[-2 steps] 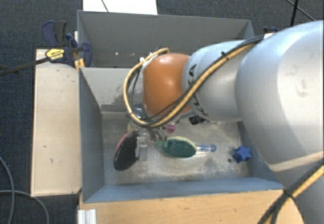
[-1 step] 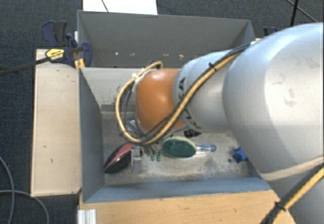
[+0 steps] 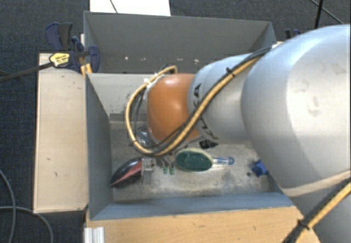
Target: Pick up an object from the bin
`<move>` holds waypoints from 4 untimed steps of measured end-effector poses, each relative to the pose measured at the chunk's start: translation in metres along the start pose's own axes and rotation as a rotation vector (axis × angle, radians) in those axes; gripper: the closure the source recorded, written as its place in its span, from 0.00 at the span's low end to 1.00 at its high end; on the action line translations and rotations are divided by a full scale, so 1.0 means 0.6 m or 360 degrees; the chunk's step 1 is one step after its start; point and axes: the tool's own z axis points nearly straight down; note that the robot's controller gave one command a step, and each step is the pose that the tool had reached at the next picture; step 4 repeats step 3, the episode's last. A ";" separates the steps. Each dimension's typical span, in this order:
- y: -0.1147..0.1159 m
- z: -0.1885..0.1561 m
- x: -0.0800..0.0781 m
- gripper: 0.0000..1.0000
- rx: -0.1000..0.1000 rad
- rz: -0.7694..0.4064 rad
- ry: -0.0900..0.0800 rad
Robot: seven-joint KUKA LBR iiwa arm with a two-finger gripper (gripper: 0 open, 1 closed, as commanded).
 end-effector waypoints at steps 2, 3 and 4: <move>0.062 -0.091 -0.091 1.00 0.0005 -0.0519 0.0005; 0.079 -0.432 -0.095 1.00 0.0003 -0.0627 0.0001; 0.079 -0.432 -0.095 1.00 0.0003 -0.0627 0.0001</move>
Offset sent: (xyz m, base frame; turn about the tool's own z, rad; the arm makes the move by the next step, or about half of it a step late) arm 0.0096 0.0412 -0.0063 -0.3138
